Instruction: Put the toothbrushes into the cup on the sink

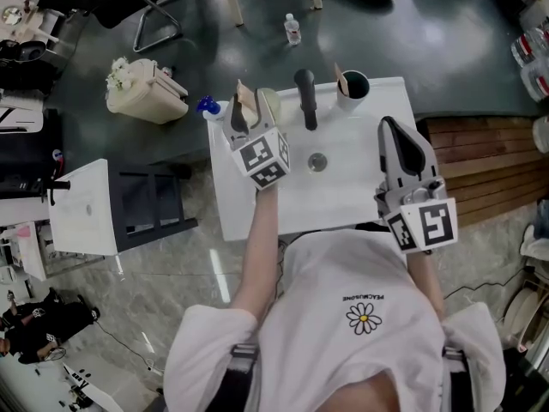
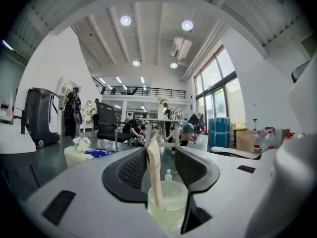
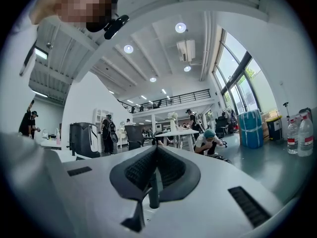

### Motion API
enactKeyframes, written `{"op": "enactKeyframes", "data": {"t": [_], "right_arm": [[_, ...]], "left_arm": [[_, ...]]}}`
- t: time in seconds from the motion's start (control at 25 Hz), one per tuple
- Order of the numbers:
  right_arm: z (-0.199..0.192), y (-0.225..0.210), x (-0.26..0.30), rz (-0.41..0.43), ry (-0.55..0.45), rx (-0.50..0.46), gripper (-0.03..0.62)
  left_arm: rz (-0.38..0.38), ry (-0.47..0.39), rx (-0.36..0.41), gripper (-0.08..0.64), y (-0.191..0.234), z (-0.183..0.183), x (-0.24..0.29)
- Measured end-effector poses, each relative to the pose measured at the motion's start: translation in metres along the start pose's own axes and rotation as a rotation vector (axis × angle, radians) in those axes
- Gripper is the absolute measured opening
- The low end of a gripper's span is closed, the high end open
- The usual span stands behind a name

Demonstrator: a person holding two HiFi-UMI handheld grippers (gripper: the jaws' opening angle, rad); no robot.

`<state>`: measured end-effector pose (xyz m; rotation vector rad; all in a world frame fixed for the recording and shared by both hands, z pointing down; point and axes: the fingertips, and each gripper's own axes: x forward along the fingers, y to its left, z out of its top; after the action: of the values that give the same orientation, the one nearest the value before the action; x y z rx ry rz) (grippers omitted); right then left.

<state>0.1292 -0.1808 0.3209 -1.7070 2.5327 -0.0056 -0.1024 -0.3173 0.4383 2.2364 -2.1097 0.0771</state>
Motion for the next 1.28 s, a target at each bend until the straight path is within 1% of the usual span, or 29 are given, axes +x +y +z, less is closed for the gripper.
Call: {"op": "enactKeyframes", "data": {"t": [0.24,0.4,0.56,0.72,0.8,0.88,0.92,1.04,1.16,1.24,1.28], "right_arm": [[0.004,0.007,0.0,0.037,-0.017,0.004,0.012],[0.008,0.012,0.001,0.057,-0.035,0.005,0.012],[0.015,0.015,0.003,0.073,-0.062,-0.006,0.012],[0.022,0.015,0.005,0.059,-0.087,-0.056,0.012],[0.025,0.017,0.006,0.058,-0.102,-0.084,0.011],[0.028,0.019,0.007,0.063,-0.115,-0.105,0.012],[0.029,0.019,0.007,0.064,-0.121,-0.113,0.012],[0.034,0.017,0.007,0.061,-0.137,-0.132,0.012],[0.038,0.015,0.008,0.055,-0.151,-0.142,0.012],[0.04,0.013,0.008,0.048,-0.159,-0.146,0.011],[0.041,0.012,0.008,0.046,-0.16,-0.145,0.012]], "left_arm": [[0.042,-0.052,0.029,0.173,0.009,0.027,-0.015],[0.037,-0.103,0.064,0.173,0.007,0.051,-0.028],[0.034,-0.188,0.119,0.173,0.001,0.093,-0.046],[0.018,-0.293,0.162,0.173,-0.012,0.144,-0.073],[0.008,-0.345,0.168,0.173,-0.019,0.167,-0.09],[-0.002,-0.383,0.143,0.172,-0.028,0.183,-0.107],[-0.008,-0.396,0.129,0.166,-0.033,0.189,-0.115],[-0.039,-0.427,0.15,0.132,-0.048,0.198,-0.134],[-0.049,-0.418,0.107,0.085,-0.056,0.196,-0.146],[-0.052,-0.416,0.107,0.03,-0.058,0.191,-0.151],[-0.053,-0.413,0.098,0.02,-0.059,0.188,-0.152]]}}
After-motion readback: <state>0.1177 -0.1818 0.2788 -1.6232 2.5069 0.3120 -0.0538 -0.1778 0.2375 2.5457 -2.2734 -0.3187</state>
